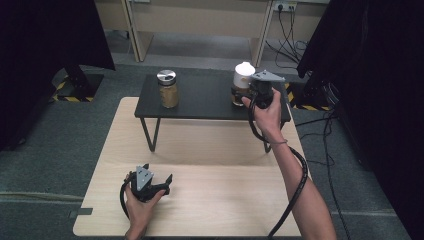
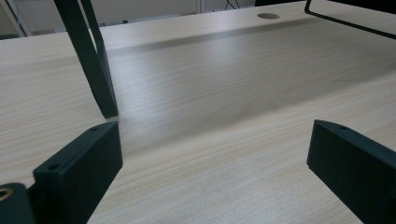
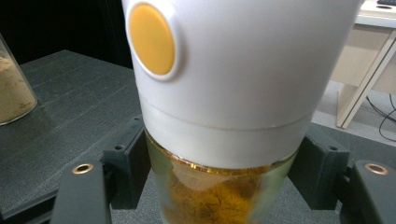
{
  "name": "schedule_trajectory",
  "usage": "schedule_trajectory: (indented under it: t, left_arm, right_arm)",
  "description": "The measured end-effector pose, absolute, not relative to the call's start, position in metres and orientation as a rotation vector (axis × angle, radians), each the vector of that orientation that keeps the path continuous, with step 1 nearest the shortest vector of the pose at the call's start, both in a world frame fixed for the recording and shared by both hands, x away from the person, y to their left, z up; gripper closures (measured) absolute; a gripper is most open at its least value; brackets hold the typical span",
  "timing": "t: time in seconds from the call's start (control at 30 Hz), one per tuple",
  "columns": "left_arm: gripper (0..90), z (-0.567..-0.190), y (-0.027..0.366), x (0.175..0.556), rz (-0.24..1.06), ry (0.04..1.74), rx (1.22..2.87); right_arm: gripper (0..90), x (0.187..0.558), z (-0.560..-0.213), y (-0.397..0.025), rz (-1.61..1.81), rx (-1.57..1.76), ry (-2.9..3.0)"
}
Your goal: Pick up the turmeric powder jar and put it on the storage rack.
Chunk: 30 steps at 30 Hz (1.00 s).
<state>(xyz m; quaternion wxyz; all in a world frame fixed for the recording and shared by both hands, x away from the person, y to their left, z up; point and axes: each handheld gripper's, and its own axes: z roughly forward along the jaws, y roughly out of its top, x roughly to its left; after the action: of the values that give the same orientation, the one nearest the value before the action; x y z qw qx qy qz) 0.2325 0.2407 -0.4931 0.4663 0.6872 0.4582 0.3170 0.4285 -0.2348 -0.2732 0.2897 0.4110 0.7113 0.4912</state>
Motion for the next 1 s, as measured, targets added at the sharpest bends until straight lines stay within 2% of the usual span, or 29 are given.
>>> schedule_trajectory:
  t: [0.67,0.9,1.0]
  left_arm:
    - [2.2,-0.494,0.242,0.232,0.779,1.121,1.677]
    - [1.7,-0.494,0.243,0.232,0.769,1.125,1.672]
    - [1.7,-0.494,0.243,0.232,0.771,1.123,1.672]
  right_arm:
    - [29.2,0.421,-0.284,-0.233,1.309,1.051,1.864]
    - [22.5,0.420,-0.284,-0.232,1.317,1.050,1.859]
    - [16.4,0.418,-0.285,-0.229,1.309,1.047,1.849]
